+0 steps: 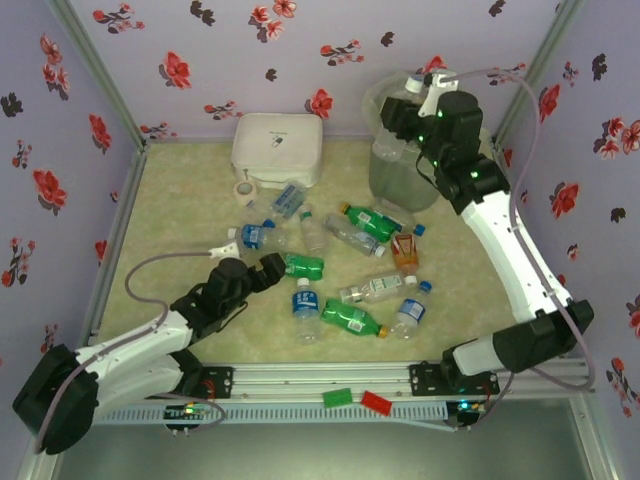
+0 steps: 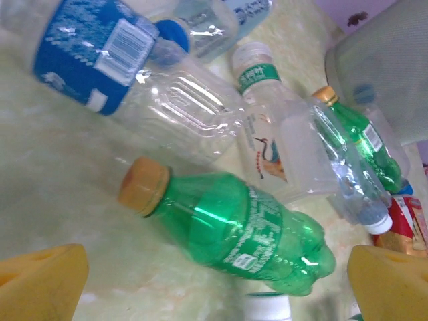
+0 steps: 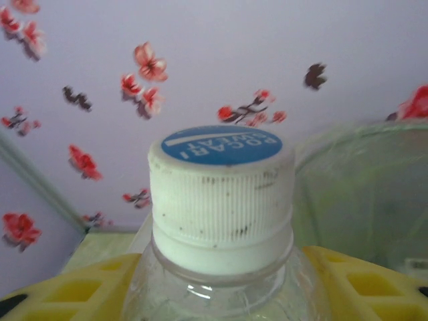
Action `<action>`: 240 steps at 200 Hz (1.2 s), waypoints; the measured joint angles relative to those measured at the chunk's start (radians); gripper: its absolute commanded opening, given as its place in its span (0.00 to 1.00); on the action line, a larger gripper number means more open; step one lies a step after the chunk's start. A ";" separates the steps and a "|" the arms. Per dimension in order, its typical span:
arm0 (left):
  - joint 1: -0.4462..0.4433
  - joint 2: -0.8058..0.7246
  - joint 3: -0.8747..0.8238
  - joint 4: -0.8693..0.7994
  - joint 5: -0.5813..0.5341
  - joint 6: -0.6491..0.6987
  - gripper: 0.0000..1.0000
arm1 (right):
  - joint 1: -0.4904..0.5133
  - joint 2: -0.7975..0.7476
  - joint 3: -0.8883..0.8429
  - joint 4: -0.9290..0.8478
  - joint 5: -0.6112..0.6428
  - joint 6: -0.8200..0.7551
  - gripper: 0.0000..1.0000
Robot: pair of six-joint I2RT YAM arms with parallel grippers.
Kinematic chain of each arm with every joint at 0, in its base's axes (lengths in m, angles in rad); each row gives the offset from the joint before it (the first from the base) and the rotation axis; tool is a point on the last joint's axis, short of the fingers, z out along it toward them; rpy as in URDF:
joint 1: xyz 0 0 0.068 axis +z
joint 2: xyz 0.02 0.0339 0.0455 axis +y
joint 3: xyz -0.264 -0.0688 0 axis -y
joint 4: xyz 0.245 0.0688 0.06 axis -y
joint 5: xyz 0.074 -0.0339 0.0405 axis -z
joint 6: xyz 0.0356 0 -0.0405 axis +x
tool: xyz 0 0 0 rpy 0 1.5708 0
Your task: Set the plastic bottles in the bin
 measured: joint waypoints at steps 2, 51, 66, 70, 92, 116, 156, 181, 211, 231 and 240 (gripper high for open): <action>0.001 -0.007 -0.006 -0.002 -0.004 -0.005 1.00 | -0.004 0.006 0.006 -0.001 0.003 -0.002 0.52; 0.027 -0.047 -0.060 -0.030 -0.042 -0.018 1.00 | -0.062 0.193 0.143 0.024 0.183 -0.081 0.53; 0.031 -0.046 -0.059 -0.031 -0.044 -0.007 1.00 | -0.075 0.277 0.202 0.019 0.225 -0.097 0.55; 0.031 -0.046 -0.057 -0.035 -0.044 -0.003 1.00 | -0.079 0.304 0.222 0.012 0.233 -0.098 0.55; 0.031 -0.047 -0.043 -0.049 -0.045 0.021 1.00 | -0.093 0.433 0.323 -0.029 0.249 -0.097 0.56; 0.035 -0.050 -0.042 -0.057 -0.045 0.031 1.00 | -0.104 0.519 0.357 -0.074 0.259 -0.095 0.60; 0.041 -0.060 -0.042 -0.065 -0.046 0.050 1.00 | -0.116 0.608 0.399 -0.138 0.253 -0.040 0.99; 0.043 -0.060 -0.039 -0.082 -0.048 0.073 1.00 | -0.123 0.634 0.447 -0.165 0.246 -0.024 1.00; 0.052 -0.056 -0.034 -0.087 -0.049 0.076 1.00 | -0.125 0.629 0.484 -0.174 0.234 -0.021 1.00; 0.060 -0.040 -0.001 -0.097 -0.049 0.083 1.00 | -0.125 0.597 0.472 -0.188 0.215 -0.021 1.00; 0.060 -0.037 0.017 -0.097 -0.049 0.088 1.00 | -0.125 0.563 0.436 -0.187 0.206 -0.021 1.00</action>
